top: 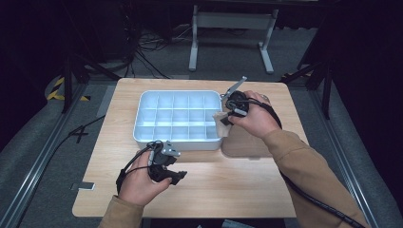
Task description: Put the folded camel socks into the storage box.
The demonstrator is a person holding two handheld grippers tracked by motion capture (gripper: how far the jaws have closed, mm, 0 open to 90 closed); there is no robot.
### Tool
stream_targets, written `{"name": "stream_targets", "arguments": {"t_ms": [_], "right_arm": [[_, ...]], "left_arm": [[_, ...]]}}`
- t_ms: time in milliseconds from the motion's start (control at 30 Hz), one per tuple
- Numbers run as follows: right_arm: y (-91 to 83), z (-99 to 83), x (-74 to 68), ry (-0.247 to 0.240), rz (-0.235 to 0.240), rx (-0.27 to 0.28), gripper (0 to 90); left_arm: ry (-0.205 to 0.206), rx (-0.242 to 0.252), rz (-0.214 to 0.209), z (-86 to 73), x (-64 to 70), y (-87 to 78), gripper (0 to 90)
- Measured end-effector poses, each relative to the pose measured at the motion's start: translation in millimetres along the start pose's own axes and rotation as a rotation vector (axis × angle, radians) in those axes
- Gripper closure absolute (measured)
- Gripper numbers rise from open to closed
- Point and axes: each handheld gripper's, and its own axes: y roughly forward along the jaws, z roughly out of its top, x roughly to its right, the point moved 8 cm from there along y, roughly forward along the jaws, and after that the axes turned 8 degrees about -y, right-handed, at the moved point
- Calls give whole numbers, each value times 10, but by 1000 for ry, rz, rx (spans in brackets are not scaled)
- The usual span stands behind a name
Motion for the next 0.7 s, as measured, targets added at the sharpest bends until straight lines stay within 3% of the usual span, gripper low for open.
{"name": "stream_targets", "arguments": {"t_ms": [233,700], "right_arm": [[175,100,4,-10,1,-34,769],[506,91,-64,-37,-5,-145,768]], "left_arm": [[-1,2,-7,8,-27,-8,412],[0,-9,-19,15,-10,-11,410]]}}
